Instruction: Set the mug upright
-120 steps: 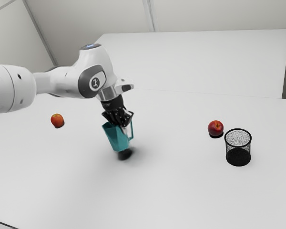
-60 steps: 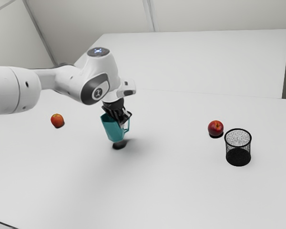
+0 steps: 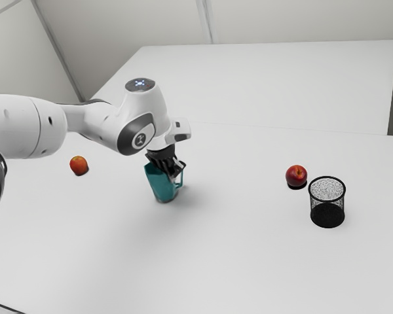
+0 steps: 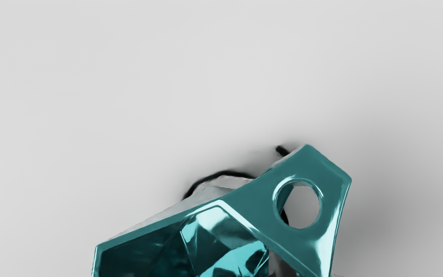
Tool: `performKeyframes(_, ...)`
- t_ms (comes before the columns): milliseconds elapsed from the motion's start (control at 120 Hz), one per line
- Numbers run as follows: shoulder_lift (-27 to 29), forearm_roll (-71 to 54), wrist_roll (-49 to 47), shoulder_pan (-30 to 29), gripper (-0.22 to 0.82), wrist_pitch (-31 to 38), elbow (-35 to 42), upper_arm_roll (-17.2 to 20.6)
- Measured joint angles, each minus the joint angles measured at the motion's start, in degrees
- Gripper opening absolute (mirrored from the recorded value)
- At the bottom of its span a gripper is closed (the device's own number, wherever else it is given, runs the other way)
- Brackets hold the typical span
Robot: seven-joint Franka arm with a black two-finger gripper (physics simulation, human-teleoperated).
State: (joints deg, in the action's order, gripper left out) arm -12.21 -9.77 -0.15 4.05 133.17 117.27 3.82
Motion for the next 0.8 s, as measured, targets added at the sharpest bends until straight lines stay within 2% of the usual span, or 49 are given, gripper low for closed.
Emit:
performKeyframes(150, 1.0, 0.7, 0.4, 0.0, 0.25, -0.2, 0.0, 0.0)
performKeyframes(300, 3.8, 0.9, 0.6, 0.0, 0.43, -1.6, 0.0, 0.0)
performKeyframes(558, 10.4, 1.2, 0.8, 0.1, 0.55, -3.5, -0.6, 0.1)
performKeyframes(800, 11.5, 2.6, 0.9, 0.0, 0.59, -12.6, -11.4, 0.6)
